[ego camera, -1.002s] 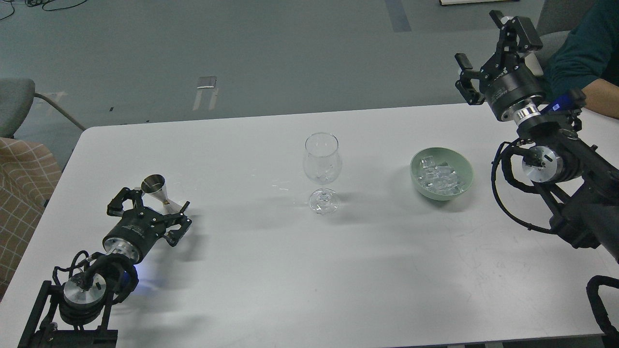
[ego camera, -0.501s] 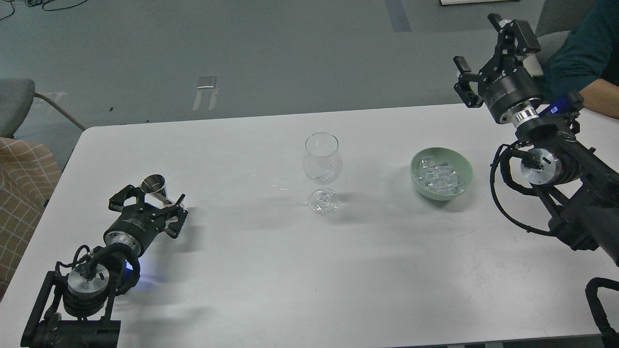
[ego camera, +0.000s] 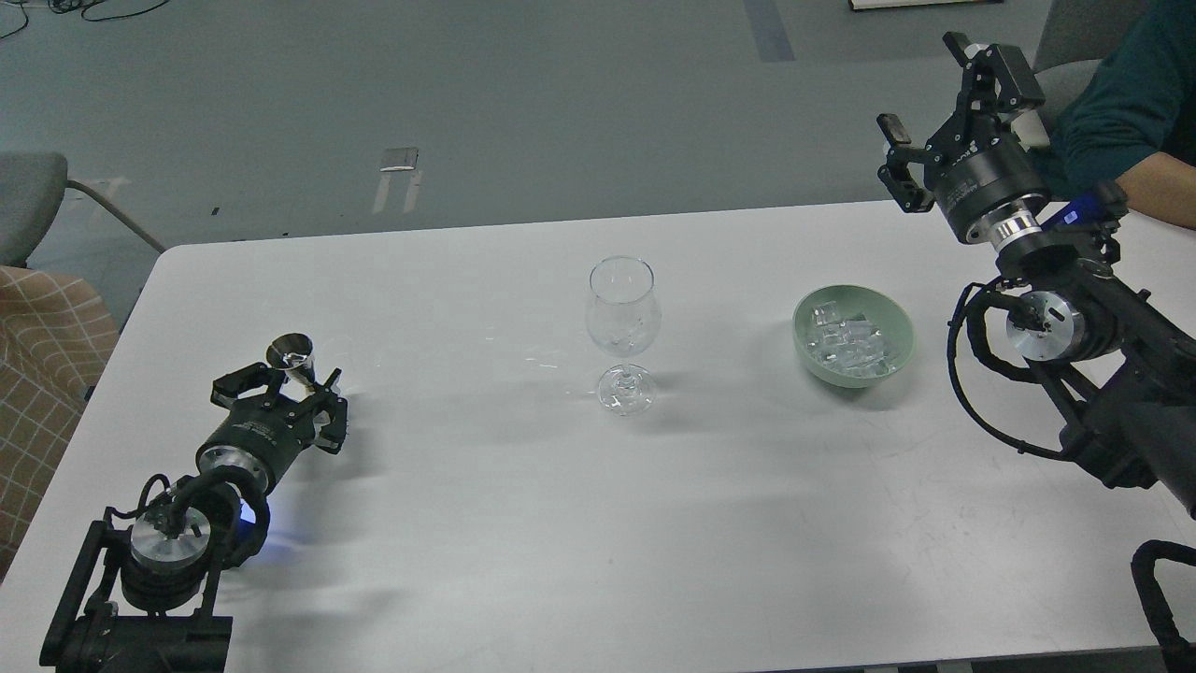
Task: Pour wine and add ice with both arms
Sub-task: 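Close the left gripper around the metal jigger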
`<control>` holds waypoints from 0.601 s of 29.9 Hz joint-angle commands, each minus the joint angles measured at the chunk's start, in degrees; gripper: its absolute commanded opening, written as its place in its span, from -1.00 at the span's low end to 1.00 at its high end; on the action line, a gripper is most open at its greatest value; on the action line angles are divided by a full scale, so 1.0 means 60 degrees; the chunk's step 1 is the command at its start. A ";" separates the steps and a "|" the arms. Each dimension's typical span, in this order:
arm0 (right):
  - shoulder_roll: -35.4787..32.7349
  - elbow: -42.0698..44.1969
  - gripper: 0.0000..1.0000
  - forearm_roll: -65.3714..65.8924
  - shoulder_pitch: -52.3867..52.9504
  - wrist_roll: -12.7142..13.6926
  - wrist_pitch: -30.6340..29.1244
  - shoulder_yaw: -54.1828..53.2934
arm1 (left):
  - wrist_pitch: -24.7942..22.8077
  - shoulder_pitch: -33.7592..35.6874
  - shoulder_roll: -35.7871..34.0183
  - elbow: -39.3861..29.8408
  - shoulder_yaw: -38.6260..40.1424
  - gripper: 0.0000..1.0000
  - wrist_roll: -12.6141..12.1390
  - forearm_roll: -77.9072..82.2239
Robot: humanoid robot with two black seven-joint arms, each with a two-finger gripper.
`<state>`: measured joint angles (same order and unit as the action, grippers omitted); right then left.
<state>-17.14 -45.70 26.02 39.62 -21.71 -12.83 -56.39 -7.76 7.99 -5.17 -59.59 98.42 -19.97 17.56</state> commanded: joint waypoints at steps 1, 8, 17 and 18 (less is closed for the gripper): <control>0.0000 0.0000 1.00 0.0000 -0.0012 0.0000 0.0000 0.0009 | -0.0040 0.0001 0.0012 0.0000 0.0003 -0.27 0.0003 -0.0012; 0.0000 0.0000 1.00 0.0000 -0.0012 0.0000 0.0000 0.0009 | -0.0054 0.0001 0.0027 0.0000 0.0017 -0.49 0.0178 -0.0100; 0.0000 -0.0029 1.00 0.0000 -0.0056 0.0000 0.0000 0.0009 | -0.0113 0.0001 0.0100 -0.0015 0.0061 -0.77 0.0105 -0.0188; 0.0000 -0.0015 1.00 0.0000 -0.0056 0.0000 0.0000 0.0009 | -0.0113 0.0001 0.0100 -0.0015 0.0061 -0.77 0.0105 -0.0188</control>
<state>-17.14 -45.80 26.01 39.29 -21.71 -12.83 -56.33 -8.42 7.92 -4.60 -59.59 98.70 -19.17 16.46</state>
